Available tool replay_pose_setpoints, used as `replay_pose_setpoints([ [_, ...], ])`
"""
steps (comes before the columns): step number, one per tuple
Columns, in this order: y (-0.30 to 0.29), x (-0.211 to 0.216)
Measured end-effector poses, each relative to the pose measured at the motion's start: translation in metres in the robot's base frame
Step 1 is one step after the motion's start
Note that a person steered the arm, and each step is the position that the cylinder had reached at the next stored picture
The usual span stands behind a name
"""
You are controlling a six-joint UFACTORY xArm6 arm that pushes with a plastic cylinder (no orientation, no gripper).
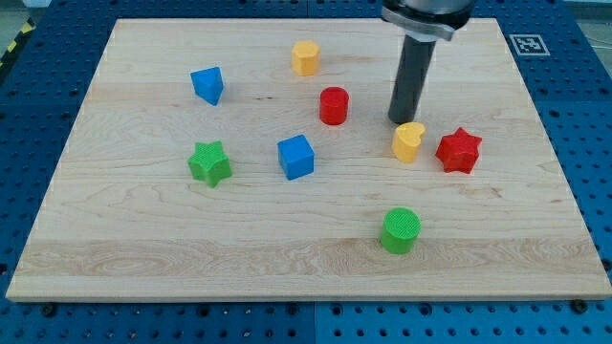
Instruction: Place your arm above the red star
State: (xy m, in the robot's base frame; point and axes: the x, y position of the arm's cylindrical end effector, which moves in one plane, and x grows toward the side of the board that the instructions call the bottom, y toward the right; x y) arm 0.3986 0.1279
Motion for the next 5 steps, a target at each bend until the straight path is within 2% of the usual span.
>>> replay_pose_setpoints([
  [2,0.066,0.008],
  [4,0.078,-0.003],
  [5,0.078,0.009],
])
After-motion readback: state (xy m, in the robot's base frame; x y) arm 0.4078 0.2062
